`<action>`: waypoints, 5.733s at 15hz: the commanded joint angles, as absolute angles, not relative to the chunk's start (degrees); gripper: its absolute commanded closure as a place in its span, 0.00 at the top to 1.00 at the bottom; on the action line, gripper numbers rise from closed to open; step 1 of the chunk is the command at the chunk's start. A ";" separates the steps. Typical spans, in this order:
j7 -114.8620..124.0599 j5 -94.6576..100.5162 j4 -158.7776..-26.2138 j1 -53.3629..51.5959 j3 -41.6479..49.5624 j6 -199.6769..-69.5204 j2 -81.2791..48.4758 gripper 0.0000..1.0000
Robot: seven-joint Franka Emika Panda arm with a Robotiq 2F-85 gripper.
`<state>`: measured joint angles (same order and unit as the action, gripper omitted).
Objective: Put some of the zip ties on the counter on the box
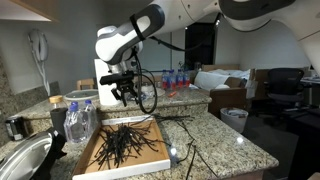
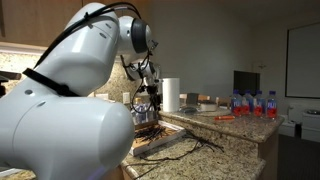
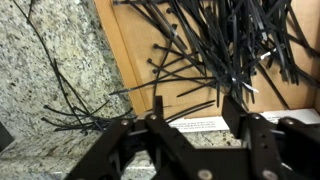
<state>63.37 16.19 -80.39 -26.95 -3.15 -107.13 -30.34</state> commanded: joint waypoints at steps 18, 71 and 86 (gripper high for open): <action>46.88 -2.72 -130.17 -12.14 -8.67 -115.98 5.67 1.00; 44.68 -5.49 -138.82 -11.42 -4.00 -131.18 -11.35 1.00; 43.55 -9.15 -146.53 -9.01 -3.91 -145.74 -6.32 1.00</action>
<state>44.37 -5.95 -143.11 -10.28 -3.39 -137.52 -8.00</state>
